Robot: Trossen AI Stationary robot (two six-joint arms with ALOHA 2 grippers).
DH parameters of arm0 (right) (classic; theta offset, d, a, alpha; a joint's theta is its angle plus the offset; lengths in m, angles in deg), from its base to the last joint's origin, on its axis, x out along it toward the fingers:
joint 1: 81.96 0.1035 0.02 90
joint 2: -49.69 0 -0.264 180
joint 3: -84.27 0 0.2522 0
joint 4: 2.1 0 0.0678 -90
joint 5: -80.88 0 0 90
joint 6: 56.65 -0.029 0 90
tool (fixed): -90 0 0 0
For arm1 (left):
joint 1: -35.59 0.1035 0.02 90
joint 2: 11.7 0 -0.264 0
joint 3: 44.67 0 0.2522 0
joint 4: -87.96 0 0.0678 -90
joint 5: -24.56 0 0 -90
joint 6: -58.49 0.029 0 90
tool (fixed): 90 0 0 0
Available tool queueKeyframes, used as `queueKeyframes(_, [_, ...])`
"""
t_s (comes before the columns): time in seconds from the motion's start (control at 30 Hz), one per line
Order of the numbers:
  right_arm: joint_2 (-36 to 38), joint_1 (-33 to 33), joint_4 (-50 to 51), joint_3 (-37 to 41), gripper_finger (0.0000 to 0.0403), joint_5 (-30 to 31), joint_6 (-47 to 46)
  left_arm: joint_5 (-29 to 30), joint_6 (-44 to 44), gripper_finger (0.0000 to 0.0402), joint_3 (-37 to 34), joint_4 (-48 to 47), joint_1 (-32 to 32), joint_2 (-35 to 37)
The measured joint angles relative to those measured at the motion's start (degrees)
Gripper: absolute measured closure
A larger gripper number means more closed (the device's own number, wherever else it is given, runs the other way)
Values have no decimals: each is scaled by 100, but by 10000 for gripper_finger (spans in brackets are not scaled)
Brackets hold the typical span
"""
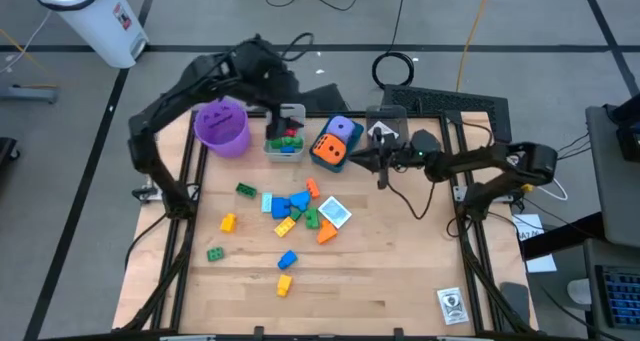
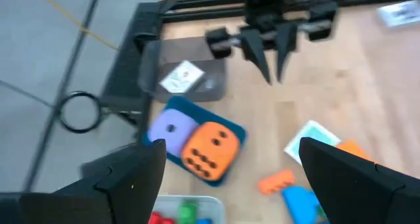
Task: Pick & Place Toys
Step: Put the blue game piece into the gray bin
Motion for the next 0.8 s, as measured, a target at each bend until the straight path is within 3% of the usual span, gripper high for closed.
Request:
queueKeyframes(0.13, [303,39,-2,124,363,-2,104,-188,-240,50,-1210,614,-2,651])
queueKeyframes(0.27, [547,34,0,241,364,24,129,-185,-549,50,-2884,1900,-100,1356])
queueKeyframes(0.53, [826,34,-1,450,363,3,131,-167,-1532,50,-6192,6304,-566,2301])
queueKeyframes(0.63, [823,34,7,467,364,2,132,-146,-1836,50,-6975,7773,-843,2339])
queueKeyframes(0.8, [821,34,103,506,362,1,134,130,-1941,50,-7641,9135,-1332,2339])
